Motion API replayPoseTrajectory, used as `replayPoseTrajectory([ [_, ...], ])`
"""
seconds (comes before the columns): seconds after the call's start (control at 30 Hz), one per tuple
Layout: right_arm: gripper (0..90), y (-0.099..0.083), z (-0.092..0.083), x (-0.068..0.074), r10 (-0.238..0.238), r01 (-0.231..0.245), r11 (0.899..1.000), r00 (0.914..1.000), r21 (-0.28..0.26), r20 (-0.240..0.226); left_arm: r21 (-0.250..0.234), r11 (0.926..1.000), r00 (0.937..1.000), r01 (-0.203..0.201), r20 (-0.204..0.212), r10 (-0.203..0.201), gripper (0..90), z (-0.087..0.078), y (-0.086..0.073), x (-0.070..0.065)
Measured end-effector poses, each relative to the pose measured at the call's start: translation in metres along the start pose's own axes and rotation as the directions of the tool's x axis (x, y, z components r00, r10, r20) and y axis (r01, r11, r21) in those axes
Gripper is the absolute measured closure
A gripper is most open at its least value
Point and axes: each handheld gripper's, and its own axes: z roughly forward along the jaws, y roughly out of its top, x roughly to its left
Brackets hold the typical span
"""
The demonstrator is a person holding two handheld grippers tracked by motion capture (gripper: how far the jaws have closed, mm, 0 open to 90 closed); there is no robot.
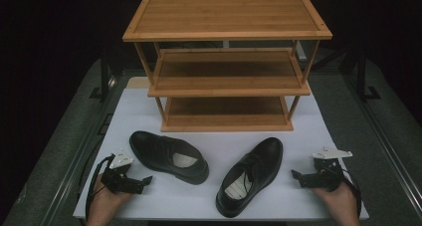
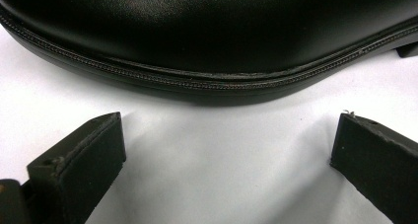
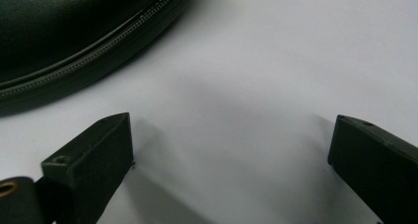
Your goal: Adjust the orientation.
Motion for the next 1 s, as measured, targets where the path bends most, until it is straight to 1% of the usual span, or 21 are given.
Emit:
replayPoseTrajectory([
  [0.37,2.7,0.0,0.0,0.0,-0.002,0.002,1.0,1.0,-0.001,0.001,-0.001,1.0,1.0,0.0,-0.002,0.0,0.0,-0.001,0.0,0.0],
  [0.47,2.7,0.0,0.0,0.0,-0.001,0.001,1.0,1.0,-0.001,0.001,-0.008,0.9998,0.9999,0.016,0.008,-0.015,0.0,-0.002,0.0,0.001],
  [0.5,2.7,0.0,0.0,0.0,-0.001,0.001,1.0,1.0,-0.001,0.001,-0.004,0.9998,0.9997,0.021,0.009,-0.021,0.0,-0.004,0.0,0.002],
  [0.6,2.8,0.0,0.0,0.0,-0.002,0.002,1.0,1.0,-0.001,0.001,-0.02,0.9993,0.9995,0.031,-0.007,-0.031,1.2,-0.013,-0.001,0.004],
  [0.63,2.8,0.0,0.0,0.0,-0.002,0.002,1.0,1.0,-0.001,0.001,-0.031,0.999,0.9994,0.031,-0.014,-0.031,6.6,-0.017,-0.001,0.005],
  [0.7,2.7,0.0,0.0,0.0,-0.001,0.001,1.0,1.0,-0.001,0.001,-0.044,0.9982,0.999,0.041,-0.016,-0.042,13.3,-0.025,-0.002,0.01],
  [0.73,2.7,0.0,0.0,0.0,-0.001,0.001,1.0,1.0,0.0,0.0,-0.048,0.9979,0.9984,0.045,-0.032,-0.047,20.5,-0.03,-0.002,0.014],
  [0.77,2.7,0.0,0.0,0.0,-0.001,0.001,1.0,1.0,0.0,0.0,-0.048,0.9979,0.9984,0.045,-0.032,-0.047,26.0,-0.03,-0.002,0.014],
  [0.8,2.7,0.0,0.0,0.0,-0.001,0.001,1.0,1.0,-0.001,0.0,-0.055,0.9963,0.9973,0.066,-0.028,-0.068,36.5,-0.035,-0.002,0.02],
  [0.83,2.7,0.0,0.0,0.0,-0.001,0.001,1.0,1.0,-0.001,0.0,-0.06,0.9953,0.9967,0.076,-0.024,-0.078,36.5,-0.036,-0.001,0.023],
  [0.87,2.7,0.0,0.0,0.0,-0.001,0.001,1.0,1.0,-0.001,0.0,-0.066,0.9938,0.9954,0.089,-0.03,-0.091,41.4,-0.038,0.0,0.026],
  [0.9,2.7,0.0,0.0,0.0,-0.001,0.001,1.0,1.0,-0.001,0.001,-0.06,0.9941,0.9952,0.09,-0.032,-0.092,48.8,-0.039,0.001,0.03],
  [0.93,2.8,0.0,0.0,0.0,-0.001,0.001,1.0,1.0,-0.001,0.001,-0.062,0.9934,0.9947,0.096,-0.031,-0.098,64.6,-0.039,0.004,0.037],
  [0.97,2.8,0.0,0.0,0.0,-0.001,0.001,1.0,1.0,-0.001,0.001,-0.062,0.9934,0.9947,0.096,-0.031,-0.098,71.4,-0.039,0.004,0.037],
  [1.0,2.7,0.0,0.0,0.0,-0.001,0.001,1.0,1.0,-0.001,0.0,-0.063,0.9923,0.9938,0.106,-0.026,-0.108,81.4,-0.038,0.007,0.042],
])
